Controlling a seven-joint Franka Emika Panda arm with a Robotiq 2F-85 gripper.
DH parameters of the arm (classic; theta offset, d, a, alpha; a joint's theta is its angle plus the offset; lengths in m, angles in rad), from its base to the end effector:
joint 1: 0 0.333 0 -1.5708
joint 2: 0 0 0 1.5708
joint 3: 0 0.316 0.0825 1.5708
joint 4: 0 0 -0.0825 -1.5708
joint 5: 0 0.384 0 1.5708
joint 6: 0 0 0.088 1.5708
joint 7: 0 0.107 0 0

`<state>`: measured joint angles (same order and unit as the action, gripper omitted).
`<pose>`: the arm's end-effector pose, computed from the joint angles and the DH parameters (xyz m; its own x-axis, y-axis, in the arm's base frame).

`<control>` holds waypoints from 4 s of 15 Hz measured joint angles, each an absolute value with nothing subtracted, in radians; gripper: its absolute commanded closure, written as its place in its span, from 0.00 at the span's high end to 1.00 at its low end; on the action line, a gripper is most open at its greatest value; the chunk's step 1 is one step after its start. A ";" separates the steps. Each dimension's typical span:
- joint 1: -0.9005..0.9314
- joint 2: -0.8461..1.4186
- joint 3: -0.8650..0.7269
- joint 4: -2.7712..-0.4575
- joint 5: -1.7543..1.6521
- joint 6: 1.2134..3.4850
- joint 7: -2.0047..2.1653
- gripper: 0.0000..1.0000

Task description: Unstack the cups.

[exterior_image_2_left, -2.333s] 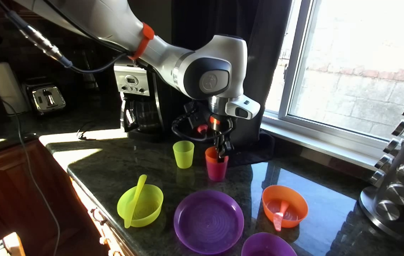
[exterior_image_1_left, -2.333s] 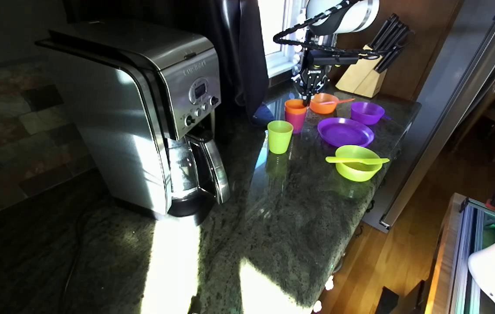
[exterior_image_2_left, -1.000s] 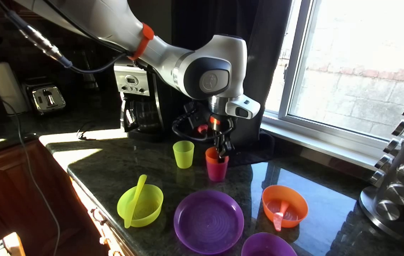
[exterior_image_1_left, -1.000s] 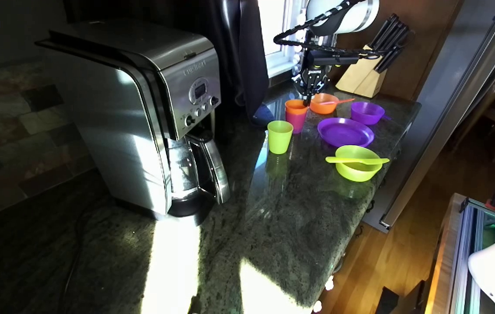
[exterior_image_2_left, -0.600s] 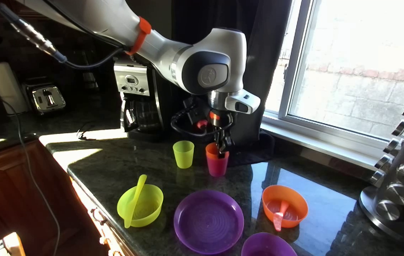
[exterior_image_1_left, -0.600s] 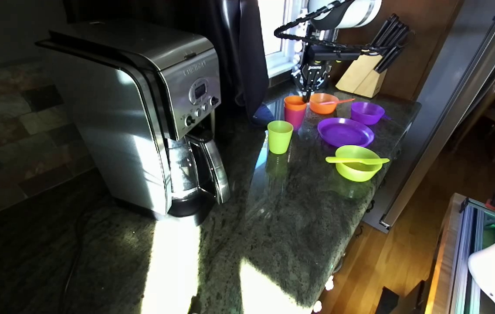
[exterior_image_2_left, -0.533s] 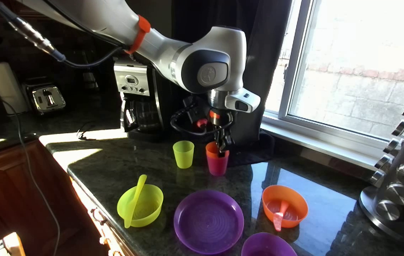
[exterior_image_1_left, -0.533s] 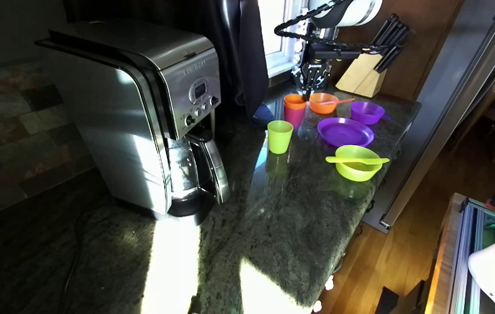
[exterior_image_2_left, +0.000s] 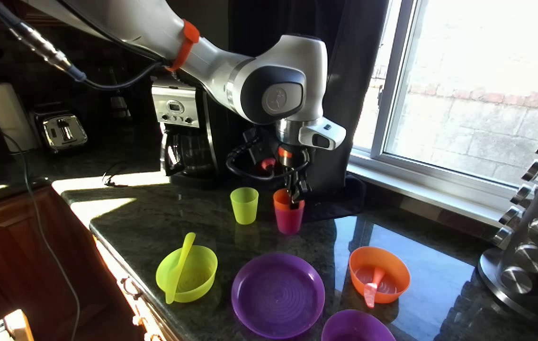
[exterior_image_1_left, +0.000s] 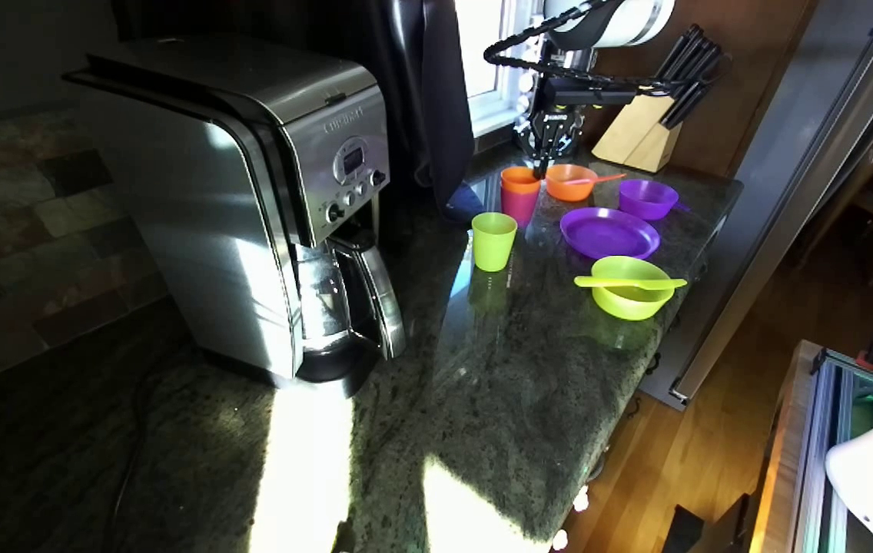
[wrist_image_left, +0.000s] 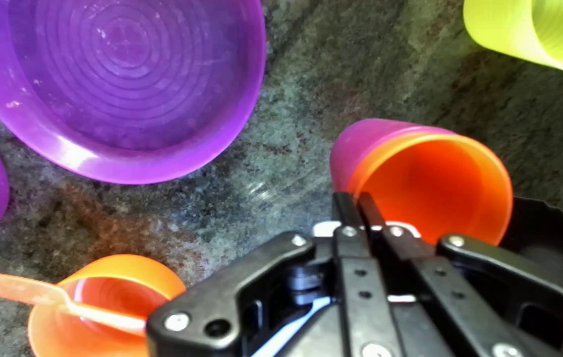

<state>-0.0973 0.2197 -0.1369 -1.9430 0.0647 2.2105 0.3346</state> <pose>0.5917 -0.1356 0.3762 0.8231 -0.5666 0.0392 -0.5653 -0.8239 -0.0391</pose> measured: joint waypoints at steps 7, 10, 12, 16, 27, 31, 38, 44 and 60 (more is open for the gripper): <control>-0.097 0.237 -0.137 -1.943 0.064 2.210 0.335 0.00; -0.097 0.241 -0.137 -1.943 0.064 2.210 0.335 0.01; -0.097 0.242 -0.137 -1.943 0.064 2.210 0.335 0.10; -0.097 0.242 -0.137 -1.943 0.064 2.210 0.335 0.03; -0.097 0.228 -0.135 -1.943 0.077 2.211 0.326 0.01; -0.097 0.200 -0.134 -1.944 0.090 2.211 0.319 0.01; -0.098 0.118 -0.135 -1.950 0.090 2.211 0.316 0.01; -0.122 0.040 -0.149 -1.931 0.093 2.194 0.316 0.01; -0.200 0.345 -0.181 -1.714 0.159 2.117 0.185 0.01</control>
<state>-0.1996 0.3453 -0.1812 -1.7136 0.1594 2.1172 0.1854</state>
